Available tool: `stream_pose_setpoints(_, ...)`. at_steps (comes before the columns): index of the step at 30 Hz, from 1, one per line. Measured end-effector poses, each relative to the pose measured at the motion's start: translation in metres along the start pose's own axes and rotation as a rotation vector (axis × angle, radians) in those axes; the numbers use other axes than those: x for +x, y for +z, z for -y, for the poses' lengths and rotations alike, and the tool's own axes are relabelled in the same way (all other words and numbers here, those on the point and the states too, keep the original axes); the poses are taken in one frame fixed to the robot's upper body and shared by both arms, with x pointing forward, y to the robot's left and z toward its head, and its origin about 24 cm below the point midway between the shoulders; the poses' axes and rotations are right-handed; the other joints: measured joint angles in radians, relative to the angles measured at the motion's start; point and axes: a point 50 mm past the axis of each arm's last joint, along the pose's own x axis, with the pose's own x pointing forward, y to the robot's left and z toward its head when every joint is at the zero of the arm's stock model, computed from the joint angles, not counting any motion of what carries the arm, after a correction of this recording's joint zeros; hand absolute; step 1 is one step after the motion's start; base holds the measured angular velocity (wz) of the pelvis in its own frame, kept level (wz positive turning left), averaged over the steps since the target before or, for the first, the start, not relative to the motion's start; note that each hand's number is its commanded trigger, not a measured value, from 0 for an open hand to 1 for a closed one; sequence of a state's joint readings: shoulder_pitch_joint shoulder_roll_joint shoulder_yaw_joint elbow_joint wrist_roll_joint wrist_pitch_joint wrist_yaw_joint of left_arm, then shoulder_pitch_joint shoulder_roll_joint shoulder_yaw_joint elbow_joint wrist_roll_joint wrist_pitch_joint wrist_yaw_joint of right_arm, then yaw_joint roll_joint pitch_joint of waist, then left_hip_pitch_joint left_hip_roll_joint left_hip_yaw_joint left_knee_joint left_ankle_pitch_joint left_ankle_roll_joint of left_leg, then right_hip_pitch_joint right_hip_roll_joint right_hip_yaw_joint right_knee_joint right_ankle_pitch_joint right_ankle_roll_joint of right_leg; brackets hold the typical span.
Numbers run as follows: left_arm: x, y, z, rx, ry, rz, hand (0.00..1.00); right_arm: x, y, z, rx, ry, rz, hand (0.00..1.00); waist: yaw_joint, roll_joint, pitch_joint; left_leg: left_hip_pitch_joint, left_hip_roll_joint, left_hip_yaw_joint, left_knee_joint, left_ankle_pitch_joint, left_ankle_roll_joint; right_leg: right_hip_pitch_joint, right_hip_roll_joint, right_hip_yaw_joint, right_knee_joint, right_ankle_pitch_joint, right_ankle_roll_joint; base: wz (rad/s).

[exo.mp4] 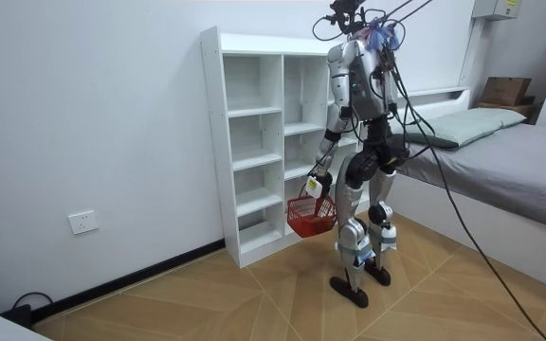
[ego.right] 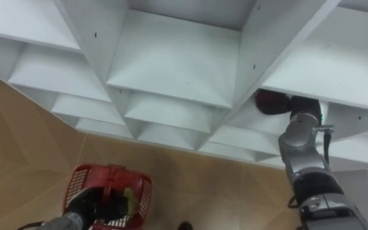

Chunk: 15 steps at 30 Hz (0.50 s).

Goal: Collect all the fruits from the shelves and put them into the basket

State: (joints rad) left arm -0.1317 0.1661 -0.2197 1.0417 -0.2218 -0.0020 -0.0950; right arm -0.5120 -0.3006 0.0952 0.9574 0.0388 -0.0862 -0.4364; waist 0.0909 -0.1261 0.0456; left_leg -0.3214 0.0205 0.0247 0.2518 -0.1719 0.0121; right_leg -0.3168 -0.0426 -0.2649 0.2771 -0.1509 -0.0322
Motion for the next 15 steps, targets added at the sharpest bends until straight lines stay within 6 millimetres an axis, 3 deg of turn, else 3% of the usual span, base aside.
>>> stream_pose_setpoints(7, 0.002, 0.001, 0.004, 0.056, -0.020, -0.021, 1.00, -0.001, -0.007, -0.003, -0.023, 0.028, -0.025, 0.00, 0.027, 0.005, 0.0036, -0.008, -0.003, 0.000, -0.001, 0.000, 0.000, -0.005, -0.006, -0.014, -0.005, 0.000, 0.000, 0.01)
stream_pose_setpoints(15, 0.003, 0.003, 0.005, 0.056, -0.021, -0.018, 1.00, -0.002, -0.012, -0.004, -0.013, 0.053, -0.052, 0.00, 0.027, 0.011, 0.0067, -0.029, -0.008, -0.001, 0.003, 0.001, 0.002, -0.022, -0.009, -0.012, -0.007, 0.000, 0.000, 0.02)
